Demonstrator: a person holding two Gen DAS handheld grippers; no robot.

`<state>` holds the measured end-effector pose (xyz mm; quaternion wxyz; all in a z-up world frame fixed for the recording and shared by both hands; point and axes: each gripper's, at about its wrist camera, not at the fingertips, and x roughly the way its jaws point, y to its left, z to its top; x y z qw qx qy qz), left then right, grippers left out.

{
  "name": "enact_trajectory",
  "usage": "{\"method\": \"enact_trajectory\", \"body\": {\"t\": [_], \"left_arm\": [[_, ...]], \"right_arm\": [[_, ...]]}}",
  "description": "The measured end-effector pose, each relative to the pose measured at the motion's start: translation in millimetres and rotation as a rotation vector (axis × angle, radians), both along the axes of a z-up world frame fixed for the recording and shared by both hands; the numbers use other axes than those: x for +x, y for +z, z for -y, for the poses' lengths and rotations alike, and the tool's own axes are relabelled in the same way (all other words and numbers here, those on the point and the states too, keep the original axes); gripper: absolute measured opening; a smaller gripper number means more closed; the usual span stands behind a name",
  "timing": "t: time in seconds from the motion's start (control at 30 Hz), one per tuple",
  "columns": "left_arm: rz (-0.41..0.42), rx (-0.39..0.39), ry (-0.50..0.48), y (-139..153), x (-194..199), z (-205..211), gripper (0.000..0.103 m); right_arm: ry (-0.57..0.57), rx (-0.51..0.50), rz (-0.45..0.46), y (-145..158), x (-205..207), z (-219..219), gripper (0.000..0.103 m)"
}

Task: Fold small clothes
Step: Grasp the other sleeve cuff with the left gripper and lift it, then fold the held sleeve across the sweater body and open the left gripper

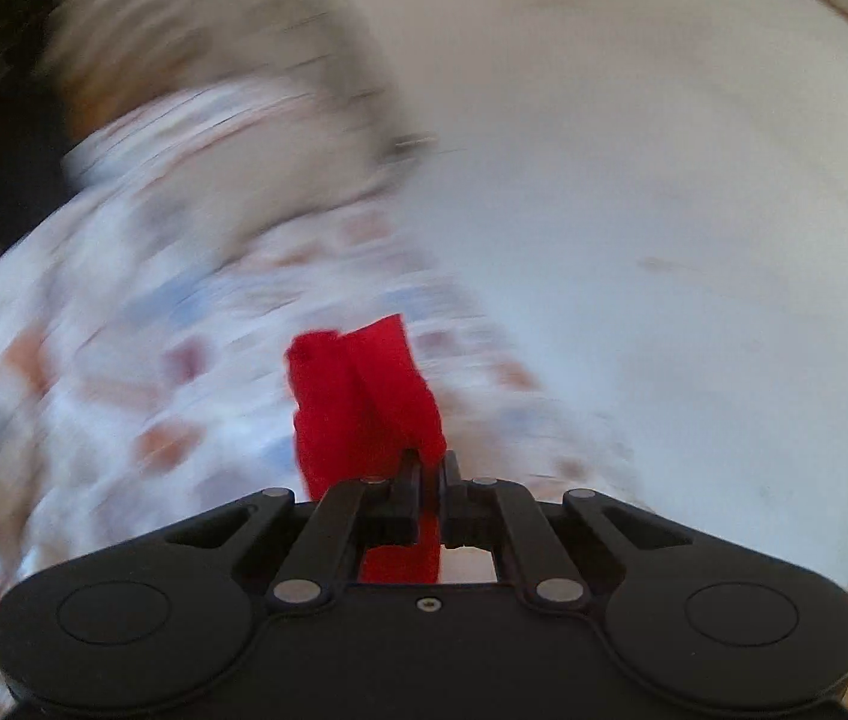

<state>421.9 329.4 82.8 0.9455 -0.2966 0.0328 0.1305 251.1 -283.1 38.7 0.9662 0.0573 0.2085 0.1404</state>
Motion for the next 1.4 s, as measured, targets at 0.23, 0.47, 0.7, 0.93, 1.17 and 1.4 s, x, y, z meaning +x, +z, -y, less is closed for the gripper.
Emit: {"method": "enact_trajectory", "body": {"t": [0.23,0.47,0.7,0.93,1.17,1.4], "left_arm": [[0.123,0.432,-0.367,64,-10,155,0.004],[0.131,0.449,-0.66,41,-18,281,0.004],[-0.021,0.456,-0.939,-41,-31,364,0.005],[-0.11,0.456,-1.026,-81,-37,364,0.038],[-0.124,0.424,-0.904,-62,-52,319,0.089],[-0.263,0.414,-0.554,-48,-34,243,0.1]], "right_arm": [[-0.045,0.071,0.029,-4,-10,25,0.103],[-0.095,0.073,0.059,-4,-21,54,0.103],[-0.176,0.114,0.015,-18,-32,84,0.103],[-0.185,0.169,-0.03,-28,-30,86,0.103],[-0.085,0.242,-0.066,-24,-3,56,0.103],[-0.024,0.264,-0.201,-30,63,16,0.091]]}}
